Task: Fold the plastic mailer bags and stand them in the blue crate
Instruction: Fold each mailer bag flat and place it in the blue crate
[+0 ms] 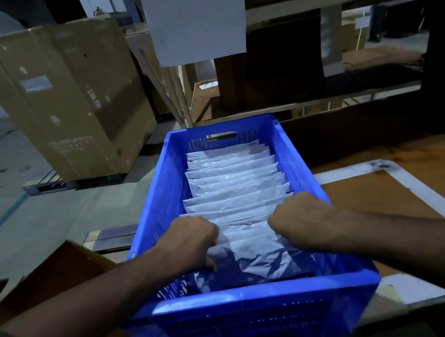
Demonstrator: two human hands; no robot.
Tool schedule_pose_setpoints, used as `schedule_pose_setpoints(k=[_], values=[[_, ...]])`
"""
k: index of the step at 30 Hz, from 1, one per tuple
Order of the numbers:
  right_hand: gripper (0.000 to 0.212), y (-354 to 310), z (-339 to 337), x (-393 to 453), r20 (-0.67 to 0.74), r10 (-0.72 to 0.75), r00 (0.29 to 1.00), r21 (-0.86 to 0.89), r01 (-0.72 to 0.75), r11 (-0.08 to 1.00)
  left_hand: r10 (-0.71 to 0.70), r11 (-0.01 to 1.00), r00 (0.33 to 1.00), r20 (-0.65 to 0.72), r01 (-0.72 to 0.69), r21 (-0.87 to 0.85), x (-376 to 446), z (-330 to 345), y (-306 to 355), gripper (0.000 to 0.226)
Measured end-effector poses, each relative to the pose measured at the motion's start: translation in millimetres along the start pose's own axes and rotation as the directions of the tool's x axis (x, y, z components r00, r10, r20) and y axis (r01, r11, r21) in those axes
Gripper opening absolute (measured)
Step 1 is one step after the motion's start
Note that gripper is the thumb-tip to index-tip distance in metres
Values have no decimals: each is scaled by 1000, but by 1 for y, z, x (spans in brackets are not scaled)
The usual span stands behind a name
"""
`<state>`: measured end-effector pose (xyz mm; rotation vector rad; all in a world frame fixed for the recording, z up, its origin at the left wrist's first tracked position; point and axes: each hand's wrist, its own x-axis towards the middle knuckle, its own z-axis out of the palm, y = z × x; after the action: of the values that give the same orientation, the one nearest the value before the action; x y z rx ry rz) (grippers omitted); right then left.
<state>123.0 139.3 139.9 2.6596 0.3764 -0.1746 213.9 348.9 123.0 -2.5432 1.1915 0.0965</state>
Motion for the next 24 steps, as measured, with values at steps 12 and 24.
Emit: schedule_pose_setpoints(k=[12, 24], values=[[24, -21, 8, -7, 153, -219, 964, 287, 169, 943, 48, 997, 998, -42, -45, 61, 8, 5, 7, 45], [41, -27, 27, 4, 381, -304, 873, 338, 175, 925, 312, 921, 887, 341, -193, -339, -1, 13, 33, 22]])
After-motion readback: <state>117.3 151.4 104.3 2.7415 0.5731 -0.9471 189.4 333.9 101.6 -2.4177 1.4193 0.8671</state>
